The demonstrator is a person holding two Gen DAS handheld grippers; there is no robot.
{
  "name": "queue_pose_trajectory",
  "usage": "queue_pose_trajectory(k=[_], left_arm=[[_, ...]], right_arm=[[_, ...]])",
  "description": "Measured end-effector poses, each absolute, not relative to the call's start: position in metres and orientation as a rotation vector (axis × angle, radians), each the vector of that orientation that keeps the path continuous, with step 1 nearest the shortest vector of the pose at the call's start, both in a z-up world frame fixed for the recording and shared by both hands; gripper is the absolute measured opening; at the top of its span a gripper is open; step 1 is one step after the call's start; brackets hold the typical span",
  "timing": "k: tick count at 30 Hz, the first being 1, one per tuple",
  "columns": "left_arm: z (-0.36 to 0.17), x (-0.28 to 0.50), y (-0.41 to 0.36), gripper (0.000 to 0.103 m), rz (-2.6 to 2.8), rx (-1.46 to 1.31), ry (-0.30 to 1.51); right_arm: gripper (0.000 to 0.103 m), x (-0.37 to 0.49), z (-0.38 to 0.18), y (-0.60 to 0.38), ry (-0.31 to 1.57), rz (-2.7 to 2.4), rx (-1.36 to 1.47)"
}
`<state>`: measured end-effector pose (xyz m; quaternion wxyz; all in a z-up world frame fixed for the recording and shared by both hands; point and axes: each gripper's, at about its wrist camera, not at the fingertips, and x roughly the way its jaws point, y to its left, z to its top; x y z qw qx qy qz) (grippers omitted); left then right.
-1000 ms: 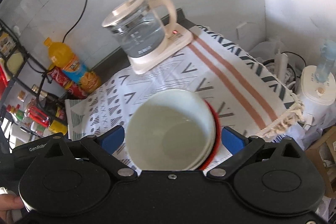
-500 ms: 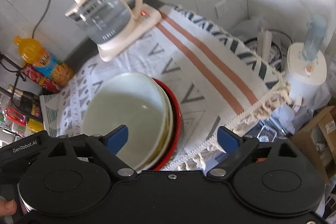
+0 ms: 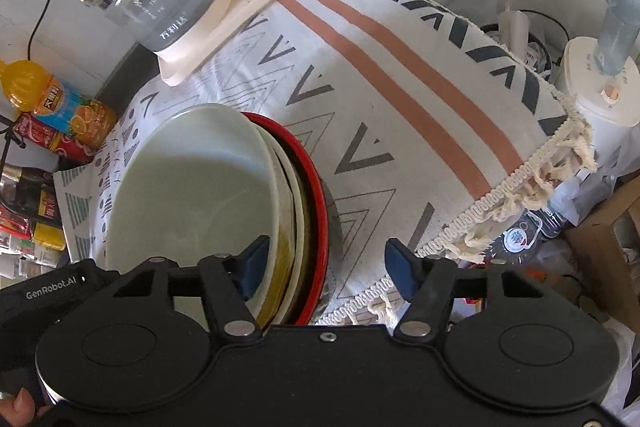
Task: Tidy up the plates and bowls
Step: 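Grasp the rim of the red-black bowl stack with the right gripper, then carry the bowl stack onto the plate stack, lower it, open the right gripper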
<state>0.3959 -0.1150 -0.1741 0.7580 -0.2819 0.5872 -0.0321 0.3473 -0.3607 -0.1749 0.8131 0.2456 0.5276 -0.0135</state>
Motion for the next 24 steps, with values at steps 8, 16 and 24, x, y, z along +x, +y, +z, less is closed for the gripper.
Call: queue_pose_trajectory(k=[8,16,24], left_arm=[[-0.186,0.403,-0.116,0.031,-0.067,-0.647,1.287],[-0.179,0.399,-0.111,0.029,-0.084,-0.620,1.263],[-0.155,0.396,-0.087,0.029,-0.081,-0.649,1.219]], right_arm=[[0.031,0.358,-0.185,-0.360,1.155,0.015,0.545],[0.029,0.356,-0.175,-0.349,1.137,0.030,0.486],[0.029,0.365,-0.149,-0.328,1.097,0.066,0.451]])
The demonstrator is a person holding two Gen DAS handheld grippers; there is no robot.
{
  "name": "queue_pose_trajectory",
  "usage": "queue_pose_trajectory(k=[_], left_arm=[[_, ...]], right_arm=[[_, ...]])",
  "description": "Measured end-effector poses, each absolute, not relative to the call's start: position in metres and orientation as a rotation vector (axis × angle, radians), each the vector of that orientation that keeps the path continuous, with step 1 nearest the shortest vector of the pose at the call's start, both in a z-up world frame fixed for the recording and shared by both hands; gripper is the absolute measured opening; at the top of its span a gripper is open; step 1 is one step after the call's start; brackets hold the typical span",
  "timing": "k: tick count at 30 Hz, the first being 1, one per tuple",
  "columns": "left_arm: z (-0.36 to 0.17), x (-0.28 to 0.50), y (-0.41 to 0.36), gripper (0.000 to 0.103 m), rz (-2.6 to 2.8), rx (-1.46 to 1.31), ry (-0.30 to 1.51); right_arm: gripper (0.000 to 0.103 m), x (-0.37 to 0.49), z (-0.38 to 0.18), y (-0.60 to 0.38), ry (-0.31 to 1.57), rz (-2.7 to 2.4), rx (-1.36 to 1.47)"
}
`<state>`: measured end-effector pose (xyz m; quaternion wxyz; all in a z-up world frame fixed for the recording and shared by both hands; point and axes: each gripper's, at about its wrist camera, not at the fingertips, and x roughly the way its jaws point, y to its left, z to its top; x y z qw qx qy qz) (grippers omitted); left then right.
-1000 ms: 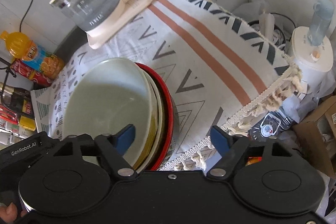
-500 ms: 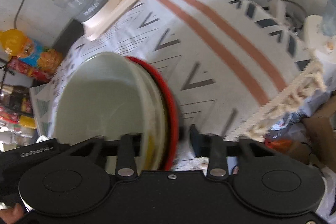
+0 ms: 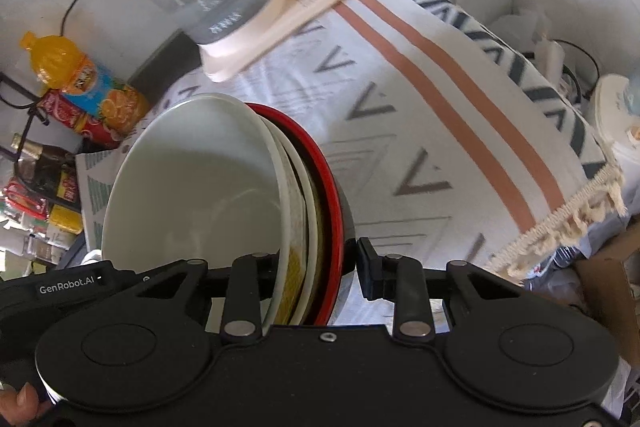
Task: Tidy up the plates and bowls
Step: 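Carry the bowl stack onto the plate stack, lower it, open the right gripper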
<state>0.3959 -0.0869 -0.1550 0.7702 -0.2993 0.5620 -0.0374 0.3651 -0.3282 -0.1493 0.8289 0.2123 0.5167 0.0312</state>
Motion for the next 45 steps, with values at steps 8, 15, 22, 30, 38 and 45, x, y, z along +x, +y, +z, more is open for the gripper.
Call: queue_pose_trajectory(k=[8,15,22,30,38,45], left_arm=[[-0.131,0.386,-0.045,0.029,-0.035,-0.670,1.156],[-0.120,0.371,-0.005,0.029,0.018,-0.699,1.118],[-0.116,0.354,0.029,0.029,0.066,-0.732,1.098],[-0.113,0.338,0.070,0.029,0.120,-0.766,1.073],[-0.114,0.321,0.114,0.029,0.184,-0.796,1.055],[-0.120,0.310,0.148,0.029,0.226,-0.813,1.056]], right_arm=[[0.029,0.371,-0.130,-0.287,1.079,0.137,0.414],[0.029,0.374,-0.119,-0.243,1.080,0.201,0.375],[0.029,0.372,-0.115,-0.207,1.092,0.248,0.347],[0.029,0.372,-0.112,-0.163,1.104,0.306,0.311],[0.029,0.374,-0.115,-0.115,1.126,0.362,0.281],[0.029,0.373,-0.123,-0.081,1.153,0.394,0.264]])
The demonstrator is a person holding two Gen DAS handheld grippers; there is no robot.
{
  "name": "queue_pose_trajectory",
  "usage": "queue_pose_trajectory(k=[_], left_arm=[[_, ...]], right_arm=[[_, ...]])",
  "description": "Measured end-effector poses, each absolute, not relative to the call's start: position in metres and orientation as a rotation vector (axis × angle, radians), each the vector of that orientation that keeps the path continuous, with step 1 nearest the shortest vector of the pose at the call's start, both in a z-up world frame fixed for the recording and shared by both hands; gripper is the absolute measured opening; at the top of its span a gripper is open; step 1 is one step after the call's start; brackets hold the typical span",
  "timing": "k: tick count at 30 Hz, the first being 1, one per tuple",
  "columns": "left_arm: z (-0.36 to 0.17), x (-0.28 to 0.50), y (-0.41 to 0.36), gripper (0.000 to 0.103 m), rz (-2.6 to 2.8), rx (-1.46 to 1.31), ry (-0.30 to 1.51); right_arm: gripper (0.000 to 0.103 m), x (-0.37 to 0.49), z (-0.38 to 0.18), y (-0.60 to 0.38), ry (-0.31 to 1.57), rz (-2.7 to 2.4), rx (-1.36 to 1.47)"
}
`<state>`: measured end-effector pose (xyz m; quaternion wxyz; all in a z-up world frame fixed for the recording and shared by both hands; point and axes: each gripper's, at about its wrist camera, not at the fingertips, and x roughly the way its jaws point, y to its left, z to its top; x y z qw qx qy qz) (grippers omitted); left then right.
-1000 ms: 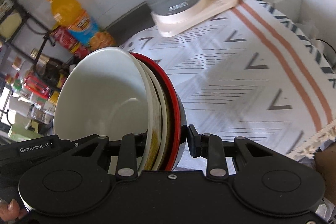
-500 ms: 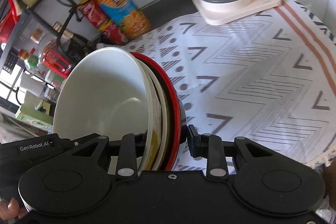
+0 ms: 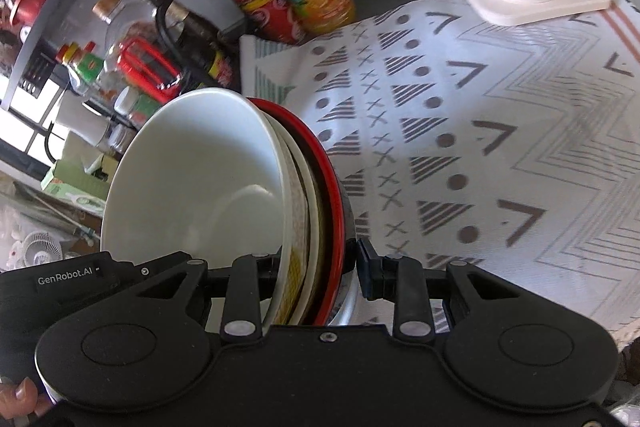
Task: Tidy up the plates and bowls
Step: 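Carry the bowl stack onto the plate stack, lower it, open the right gripper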
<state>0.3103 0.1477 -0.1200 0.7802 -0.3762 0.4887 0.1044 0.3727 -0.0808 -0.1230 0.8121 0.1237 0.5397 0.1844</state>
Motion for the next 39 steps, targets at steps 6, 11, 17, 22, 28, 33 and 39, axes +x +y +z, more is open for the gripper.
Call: queue_pose_trajectory(k=[6,11,17,22,28,33,39], left_arm=[[-0.128,0.304,0.165,0.029,0.253,-0.826,1.065],[-0.135,0.302,0.175,0.029,0.267,-0.839,1.076],[-0.144,0.301,0.179,0.029,0.276,-0.852,1.097],[-0.152,0.300,0.182,0.029,0.288,-0.862,1.108],[-0.158,0.298,0.182,0.029,0.288,-0.865,1.102],[-0.156,0.302,0.181,0.029,0.292,-0.855,1.118],[-0.140,0.305,0.183,0.037,0.294,-0.801,1.084]], right_arm=[[0.029,0.372,-0.131,-0.059,1.178,0.410,0.251],[0.029,0.374,-0.138,-0.048,1.196,0.412,0.242],[0.029,0.374,-0.145,-0.044,1.220,0.408,0.235],[0.029,0.373,-0.150,-0.041,1.235,0.408,0.226],[0.029,0.372,-0.153,-0.040,1.226,0.413,0.218],[0.033,0.376,-0.155,-0.041,1.241,0.405,0.244],[0.048,0.372,-0.140,-0.049,1.180,0.409,0.274]])
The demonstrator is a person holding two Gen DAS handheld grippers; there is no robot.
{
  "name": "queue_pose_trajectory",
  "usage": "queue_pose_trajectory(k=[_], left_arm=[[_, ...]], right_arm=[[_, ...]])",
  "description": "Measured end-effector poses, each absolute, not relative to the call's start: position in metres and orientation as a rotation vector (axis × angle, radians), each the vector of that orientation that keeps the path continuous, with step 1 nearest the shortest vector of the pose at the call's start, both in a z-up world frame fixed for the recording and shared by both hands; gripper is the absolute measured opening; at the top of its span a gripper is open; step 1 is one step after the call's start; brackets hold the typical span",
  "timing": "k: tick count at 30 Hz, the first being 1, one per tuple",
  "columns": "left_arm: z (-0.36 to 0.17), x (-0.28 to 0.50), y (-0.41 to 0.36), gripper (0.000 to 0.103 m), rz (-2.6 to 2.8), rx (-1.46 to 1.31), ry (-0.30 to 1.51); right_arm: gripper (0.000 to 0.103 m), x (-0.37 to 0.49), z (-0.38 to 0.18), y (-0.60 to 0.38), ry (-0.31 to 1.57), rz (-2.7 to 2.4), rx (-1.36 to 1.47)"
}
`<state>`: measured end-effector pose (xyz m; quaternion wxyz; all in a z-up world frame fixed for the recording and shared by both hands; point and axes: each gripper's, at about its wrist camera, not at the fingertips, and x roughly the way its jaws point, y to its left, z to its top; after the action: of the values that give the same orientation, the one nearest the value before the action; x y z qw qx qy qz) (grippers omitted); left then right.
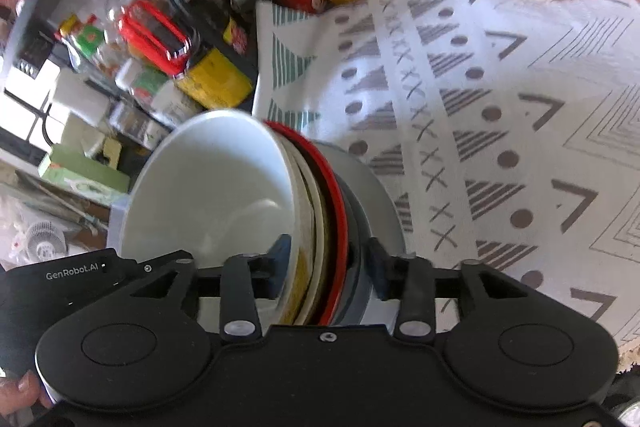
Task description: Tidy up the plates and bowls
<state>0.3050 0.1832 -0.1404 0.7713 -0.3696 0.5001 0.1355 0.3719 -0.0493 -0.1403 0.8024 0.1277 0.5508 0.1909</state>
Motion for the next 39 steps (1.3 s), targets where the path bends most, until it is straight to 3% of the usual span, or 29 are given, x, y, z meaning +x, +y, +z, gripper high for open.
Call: queue_pose_trajectory(k=[5,13,21,39], left_arm=[[-0.123,0.308,0.185,0.055,0.281,-0.768,1.054],[-0.091,0.309,0.175,0.077,0.274,-0.697,0.987],[-0.066,0.292,0.142,0.087,0.237,-0.594,0.951],[-0.011,0.178,0.058,0.095,0.113,-0.388,0.869]], right_arm=[[0.061,0.368,-0.120,-0.062,1.101,0.386,0.287],[0.096,0.353,-0.087,-0.090,0.985,0.328,0.295],[0.103,0.322,-0.062,-0.130,0.900,0.263,0.282],[0.103,0.190,-0.019,-0.189,0.764,0.083,0.215]])
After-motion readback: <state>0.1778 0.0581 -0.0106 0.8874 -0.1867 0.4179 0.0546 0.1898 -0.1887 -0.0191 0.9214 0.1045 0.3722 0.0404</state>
